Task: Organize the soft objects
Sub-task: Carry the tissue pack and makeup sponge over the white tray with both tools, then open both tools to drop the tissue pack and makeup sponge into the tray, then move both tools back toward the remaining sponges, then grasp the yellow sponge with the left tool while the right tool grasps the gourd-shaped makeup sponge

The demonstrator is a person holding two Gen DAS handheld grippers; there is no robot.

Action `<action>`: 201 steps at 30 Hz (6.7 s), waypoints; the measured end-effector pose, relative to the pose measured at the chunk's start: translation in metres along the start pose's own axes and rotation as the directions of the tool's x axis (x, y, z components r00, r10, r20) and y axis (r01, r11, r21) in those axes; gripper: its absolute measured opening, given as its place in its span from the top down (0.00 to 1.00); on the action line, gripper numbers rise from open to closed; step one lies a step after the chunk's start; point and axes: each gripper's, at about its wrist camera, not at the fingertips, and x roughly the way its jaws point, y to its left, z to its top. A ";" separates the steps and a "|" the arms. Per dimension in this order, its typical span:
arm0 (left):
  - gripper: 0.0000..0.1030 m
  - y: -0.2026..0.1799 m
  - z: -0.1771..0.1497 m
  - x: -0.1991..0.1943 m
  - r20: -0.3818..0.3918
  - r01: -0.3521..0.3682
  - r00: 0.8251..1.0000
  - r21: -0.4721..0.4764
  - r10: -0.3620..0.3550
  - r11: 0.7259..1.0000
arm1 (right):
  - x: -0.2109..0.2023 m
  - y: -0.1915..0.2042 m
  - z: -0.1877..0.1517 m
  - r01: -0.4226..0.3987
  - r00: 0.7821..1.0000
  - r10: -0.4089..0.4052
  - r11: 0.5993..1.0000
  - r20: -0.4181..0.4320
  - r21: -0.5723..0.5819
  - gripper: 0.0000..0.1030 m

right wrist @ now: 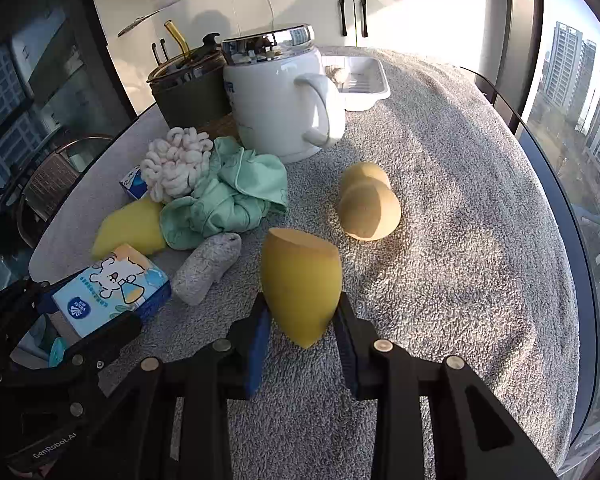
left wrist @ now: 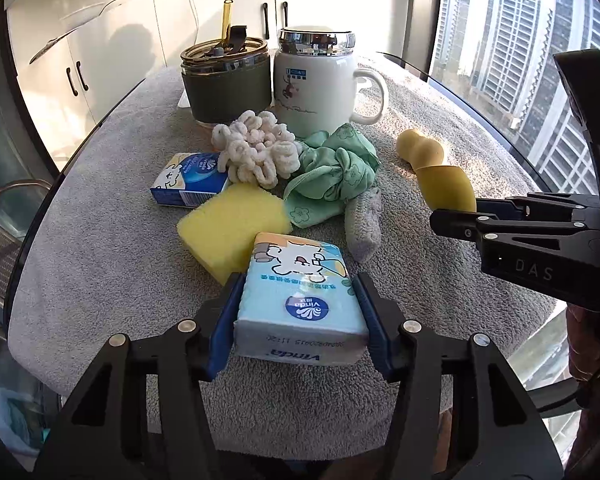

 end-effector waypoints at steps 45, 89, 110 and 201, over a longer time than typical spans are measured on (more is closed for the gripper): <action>0.50 0.253 0.137 0.069 0.142 -0.150 0.972 -0.235 0.187 0.960 | 0.034 -0.108 0.120 0.150 0.987 -0.160 0.962 0.028 0.228 0.67; 0.48 0.109 0.289 0.237 -0.167 0.402 0.914 0.230 -0.371 0.886 | 0.182 -0.056 0.271 -0.099 0.967 0.109 0.994 -0.229 0.052 0.65; 0.32 0.139 0.306 0.198 0.104 0.201 0.970 0.169 -0.220 0.965 | 0.151 -0.066 0.271 -0.136 0.976 0.156 0.982 -0.152 0.130 0.40; 0.49 0.110 0.012 0.037 -0.042 0.035 0.998 -0.243 -0.047 0.969 | 0.043 -0.005 0.042 0.229 0.973 -0.227 0.973 0.044 -0.039 0.63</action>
